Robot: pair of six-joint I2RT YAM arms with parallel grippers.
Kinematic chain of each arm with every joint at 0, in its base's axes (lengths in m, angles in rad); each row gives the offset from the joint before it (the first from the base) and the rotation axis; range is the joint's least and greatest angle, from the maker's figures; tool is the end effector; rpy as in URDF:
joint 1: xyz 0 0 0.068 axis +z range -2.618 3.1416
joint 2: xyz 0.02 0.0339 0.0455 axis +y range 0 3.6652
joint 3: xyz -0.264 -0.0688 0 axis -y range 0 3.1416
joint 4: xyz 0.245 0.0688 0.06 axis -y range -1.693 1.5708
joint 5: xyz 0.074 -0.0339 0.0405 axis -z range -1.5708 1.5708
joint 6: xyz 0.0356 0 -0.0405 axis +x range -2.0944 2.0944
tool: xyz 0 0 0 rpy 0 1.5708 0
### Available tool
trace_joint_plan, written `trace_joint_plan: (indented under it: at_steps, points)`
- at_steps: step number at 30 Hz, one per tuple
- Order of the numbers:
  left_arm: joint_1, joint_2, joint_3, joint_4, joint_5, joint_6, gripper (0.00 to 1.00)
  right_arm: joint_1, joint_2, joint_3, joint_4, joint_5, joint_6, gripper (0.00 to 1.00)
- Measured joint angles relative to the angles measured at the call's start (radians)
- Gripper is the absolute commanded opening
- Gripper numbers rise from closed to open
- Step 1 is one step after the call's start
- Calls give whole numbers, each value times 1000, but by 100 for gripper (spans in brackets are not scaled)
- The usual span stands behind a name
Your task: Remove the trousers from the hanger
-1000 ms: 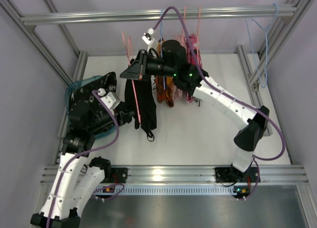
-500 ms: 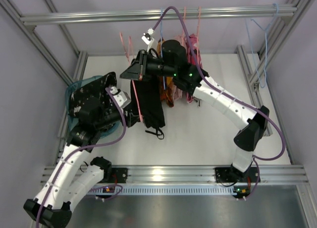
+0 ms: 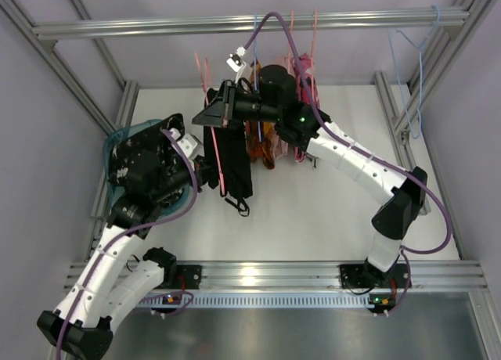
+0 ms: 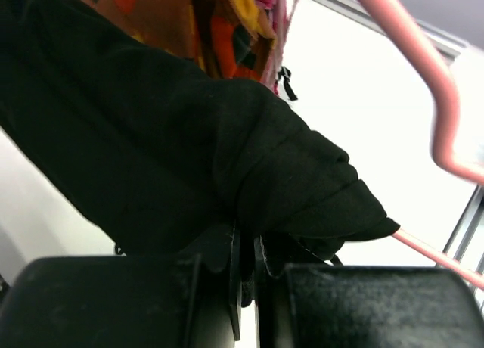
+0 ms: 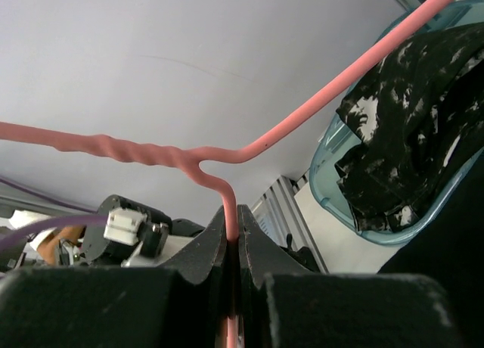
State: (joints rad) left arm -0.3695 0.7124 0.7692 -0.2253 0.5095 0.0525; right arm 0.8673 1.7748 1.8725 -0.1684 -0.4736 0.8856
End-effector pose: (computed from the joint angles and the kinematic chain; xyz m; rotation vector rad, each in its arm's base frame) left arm 0.1476 -0.0758 0.3423 0.7317 1.6065 -0.6731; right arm 0.2573 0.3284 0.4482 -0.4088 1.8992 1.6498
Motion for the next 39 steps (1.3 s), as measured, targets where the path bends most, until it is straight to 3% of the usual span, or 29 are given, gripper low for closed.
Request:
trace_joint_plan:
  at_steps: [6,17,26,39]
  points:
    - [4,15,82,-16,-77,-111,0,-31,-43,-81,20,-23,-2,0]
    - [35,66,381,-58,-108,-288,0,-73,-123,-177,65,-48,-34,0]
    - [71,126,563,-129,-155,-335,0,-83,-161,-247,102,-47,-69,0]
    - [214,77,710,-104,-401,-340,0,-91,-168,-344,51,-50,-141,0]
